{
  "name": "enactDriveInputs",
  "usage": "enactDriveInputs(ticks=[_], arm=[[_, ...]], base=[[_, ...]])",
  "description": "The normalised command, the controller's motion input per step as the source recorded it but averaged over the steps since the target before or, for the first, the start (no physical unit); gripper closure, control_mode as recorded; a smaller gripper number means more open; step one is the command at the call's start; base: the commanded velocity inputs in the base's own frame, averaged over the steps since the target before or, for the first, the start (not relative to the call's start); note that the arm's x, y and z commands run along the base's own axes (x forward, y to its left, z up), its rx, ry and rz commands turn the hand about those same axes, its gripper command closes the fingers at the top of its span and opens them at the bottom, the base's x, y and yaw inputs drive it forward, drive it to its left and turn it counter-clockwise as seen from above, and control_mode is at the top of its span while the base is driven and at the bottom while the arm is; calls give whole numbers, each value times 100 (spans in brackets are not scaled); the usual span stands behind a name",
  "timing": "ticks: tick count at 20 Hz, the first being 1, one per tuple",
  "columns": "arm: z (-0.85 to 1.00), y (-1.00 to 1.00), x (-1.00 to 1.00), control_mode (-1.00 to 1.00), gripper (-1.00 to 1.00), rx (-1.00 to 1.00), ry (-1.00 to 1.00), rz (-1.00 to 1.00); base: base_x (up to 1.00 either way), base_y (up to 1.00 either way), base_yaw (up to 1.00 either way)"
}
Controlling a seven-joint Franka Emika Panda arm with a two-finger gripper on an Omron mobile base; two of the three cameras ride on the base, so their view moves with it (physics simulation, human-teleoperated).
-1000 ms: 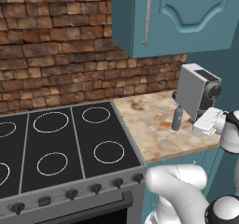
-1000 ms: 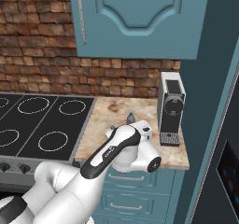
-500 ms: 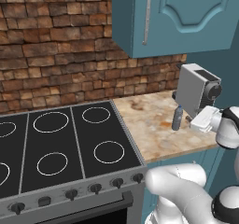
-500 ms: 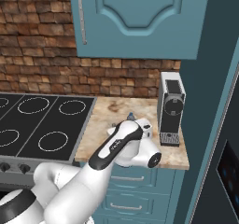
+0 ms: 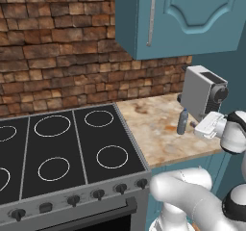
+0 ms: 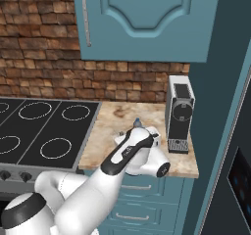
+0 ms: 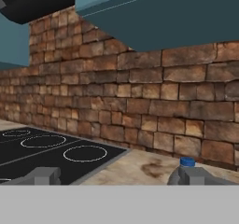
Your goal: Take the bottled waters from the counter and place them in the freezer to freeze. Close the freezer door after placing the bottles.
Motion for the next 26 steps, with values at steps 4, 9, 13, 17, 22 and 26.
enactDriveInputs(ticks=[4, 9, 13, 17, 22, 26], arm=[[0, -9, 15, -100, -100, 0, 1, 0], [-1, -6, 20, -100, -100, 0, 3, 0], [-14, -8, 24, -100, -100, 0, 5, -1], [-21, -5, 23, -100, -100, 0, 4, -4], [-20, -11, 21, -100, -100, 0, 4, -5], [-17, -9, 16, -100, -100, 0, 1, -3]], base=[[0, 0, 0], [0, 0, 0], [0, 0, 0], [0, 0, 0], [0, 0, 0], [0, 0, 0]])
